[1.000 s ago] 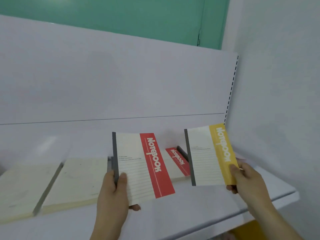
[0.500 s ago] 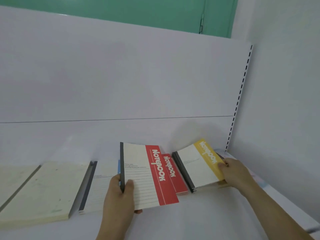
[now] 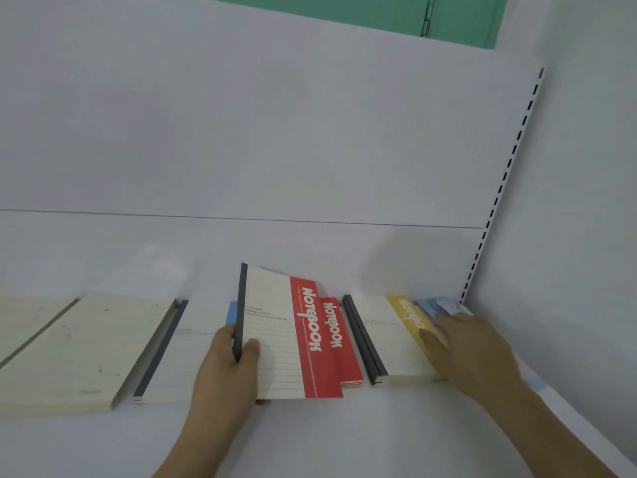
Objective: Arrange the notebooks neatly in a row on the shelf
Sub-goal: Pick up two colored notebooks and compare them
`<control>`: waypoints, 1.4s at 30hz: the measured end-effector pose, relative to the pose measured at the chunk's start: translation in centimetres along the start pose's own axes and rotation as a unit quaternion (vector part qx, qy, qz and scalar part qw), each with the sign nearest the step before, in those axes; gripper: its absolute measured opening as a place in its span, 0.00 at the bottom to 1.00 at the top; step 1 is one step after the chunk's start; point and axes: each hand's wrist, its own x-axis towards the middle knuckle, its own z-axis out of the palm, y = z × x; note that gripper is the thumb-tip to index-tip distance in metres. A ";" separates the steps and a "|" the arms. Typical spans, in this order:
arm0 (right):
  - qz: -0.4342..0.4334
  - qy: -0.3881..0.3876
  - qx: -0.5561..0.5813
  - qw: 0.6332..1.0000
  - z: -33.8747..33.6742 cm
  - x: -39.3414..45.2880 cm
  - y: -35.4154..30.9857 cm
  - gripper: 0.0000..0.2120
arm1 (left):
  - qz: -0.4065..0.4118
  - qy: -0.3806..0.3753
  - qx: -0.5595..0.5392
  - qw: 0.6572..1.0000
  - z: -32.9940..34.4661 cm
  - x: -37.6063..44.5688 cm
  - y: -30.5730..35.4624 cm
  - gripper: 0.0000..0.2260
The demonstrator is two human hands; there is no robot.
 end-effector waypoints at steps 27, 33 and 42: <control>-0.252 -0.101 0.125 0.954 1.9 -1.4 0.8 0.41 | -0.036 0.043 -0.014 0.998 3.1 -0.9 0.8 0.06; -0.301 0.024 0.201 0.932 -1.3 -3.1 -3.5 0.29 | -0.063 0.034 -0.055 0.996 3.5 -0.3 1.7 0.08; -0.405 0.142 0.122 0.895 -0.2 -3.0 -8.1 0.16 | -0.009 -0.010 0.252 0.968 4.5 0.8 1.2 0.16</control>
